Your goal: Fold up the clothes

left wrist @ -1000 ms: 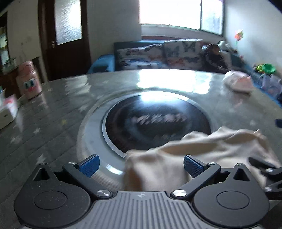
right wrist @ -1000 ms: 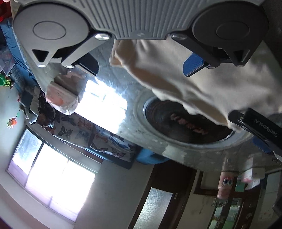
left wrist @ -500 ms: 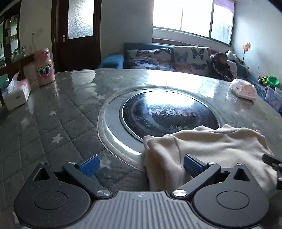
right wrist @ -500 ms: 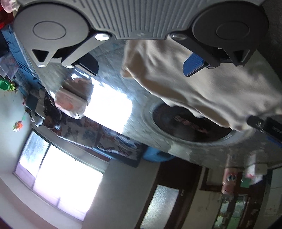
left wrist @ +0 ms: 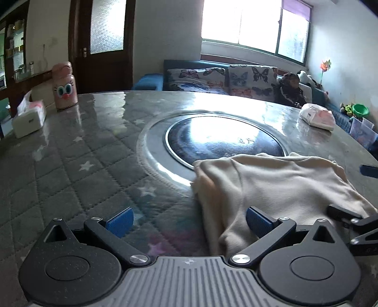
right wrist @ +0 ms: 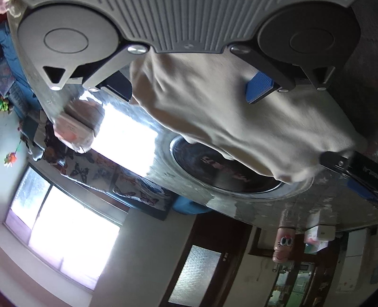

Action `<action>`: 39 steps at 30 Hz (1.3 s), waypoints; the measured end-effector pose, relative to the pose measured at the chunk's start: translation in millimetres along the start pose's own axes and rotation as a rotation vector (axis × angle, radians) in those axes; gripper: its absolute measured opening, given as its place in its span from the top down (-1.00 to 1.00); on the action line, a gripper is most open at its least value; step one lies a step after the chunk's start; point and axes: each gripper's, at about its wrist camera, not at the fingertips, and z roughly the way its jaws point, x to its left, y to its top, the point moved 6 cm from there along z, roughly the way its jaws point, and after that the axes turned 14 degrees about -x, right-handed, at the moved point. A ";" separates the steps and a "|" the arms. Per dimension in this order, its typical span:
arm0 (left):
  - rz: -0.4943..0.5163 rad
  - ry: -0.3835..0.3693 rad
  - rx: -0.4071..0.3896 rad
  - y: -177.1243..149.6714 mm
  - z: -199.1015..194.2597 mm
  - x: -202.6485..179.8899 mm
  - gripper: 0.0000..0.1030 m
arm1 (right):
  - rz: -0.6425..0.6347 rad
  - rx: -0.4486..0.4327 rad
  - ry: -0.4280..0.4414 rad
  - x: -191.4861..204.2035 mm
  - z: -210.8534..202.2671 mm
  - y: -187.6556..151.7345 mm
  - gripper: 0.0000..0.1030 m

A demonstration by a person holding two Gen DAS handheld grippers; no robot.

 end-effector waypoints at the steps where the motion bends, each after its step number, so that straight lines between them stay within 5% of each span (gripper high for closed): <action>1: -0.002 -0.002 -0.001 -1.1 -0.8 1.5 -1.00 | 0.001 0.004 -0.005 -2.6 -1.4 -2.8 -1.00; 11: -0.008 -0.011 -0.022 -10.2 -8.1 7.4 -1.00 | 0.013 0.011 -0.020 -13.9 -20.4 -10.9 -1.00; 17: -0.011 -0.010 -0.026 -11.5 -8.2 7.0 -1.00 | -0.005 -0.043 -0.004 -6.3 -13.5 15.4 -1.00; 23: -0.015 -0.012 -0.023 -11.5 -9.7 8.3 -1.00 | -0.054 -0.026 0.099 30.6 2.7 13.0 -1.00; 39: -0.025 0.000 -0.010 -15.2 -23.1 14.2 -1.00 | -0.052 -0.004 0.189 50.1 -15.7 6.5 -1.00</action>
